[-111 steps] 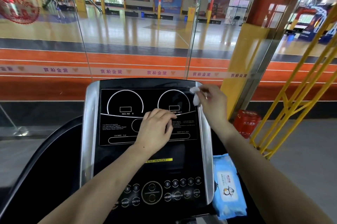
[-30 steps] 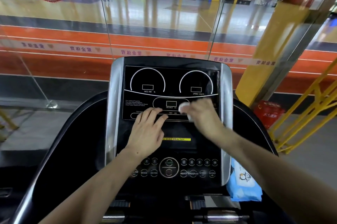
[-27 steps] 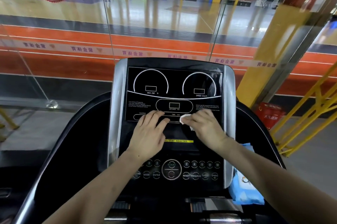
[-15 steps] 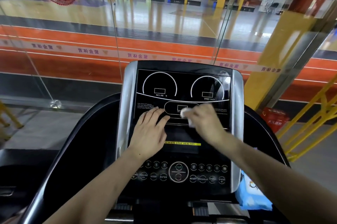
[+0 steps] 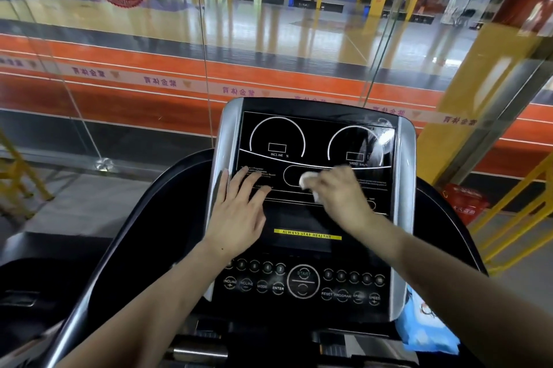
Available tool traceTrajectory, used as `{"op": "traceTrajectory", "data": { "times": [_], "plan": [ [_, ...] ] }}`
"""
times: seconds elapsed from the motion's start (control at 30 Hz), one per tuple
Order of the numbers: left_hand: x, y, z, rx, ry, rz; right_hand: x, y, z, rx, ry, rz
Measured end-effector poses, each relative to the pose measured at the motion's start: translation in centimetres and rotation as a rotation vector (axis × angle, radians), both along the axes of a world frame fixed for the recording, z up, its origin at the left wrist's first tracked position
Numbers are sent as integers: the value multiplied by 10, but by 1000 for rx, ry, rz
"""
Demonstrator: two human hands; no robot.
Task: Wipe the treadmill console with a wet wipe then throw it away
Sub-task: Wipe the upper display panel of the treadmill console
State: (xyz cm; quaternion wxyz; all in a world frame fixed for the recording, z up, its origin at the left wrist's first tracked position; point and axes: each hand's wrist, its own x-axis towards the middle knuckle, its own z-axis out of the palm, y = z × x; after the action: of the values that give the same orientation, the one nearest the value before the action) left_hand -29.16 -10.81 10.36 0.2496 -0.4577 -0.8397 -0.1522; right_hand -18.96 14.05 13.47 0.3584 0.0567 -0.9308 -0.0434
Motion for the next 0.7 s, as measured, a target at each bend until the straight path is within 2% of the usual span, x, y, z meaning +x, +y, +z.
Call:
{"op": "traceTrajectory", "data": {
  "times": [0.07,0.17,0.27,0.33,0.4,0.57,0.63,0.7],
  "plan": [
    [-1,-2,-1,-9,10,11,17,-12,-25,57,-63,88],
    [-3,-4,0,-7,18,28,4,2,4,182,-142,161],
    [-3,-2,1,-2,5,33,-39,36,65,54,-12,-94],
    [-4,-2,1,2,0,30,-53,43,82,-44,58,-207],
    [-5,-2,1,18,-10,27,-45,29,64,-54,56,-162],
    [-10,-7,-1,43,-30,57,8,-19,-16,75,-102,154],
    [-13,-10,-2,33,-46,59,-3,-10,0,159,-146,191],
    [-14,-12,-2,34,-57,54,-34,8,36,130,-90,96]
  ]
}}
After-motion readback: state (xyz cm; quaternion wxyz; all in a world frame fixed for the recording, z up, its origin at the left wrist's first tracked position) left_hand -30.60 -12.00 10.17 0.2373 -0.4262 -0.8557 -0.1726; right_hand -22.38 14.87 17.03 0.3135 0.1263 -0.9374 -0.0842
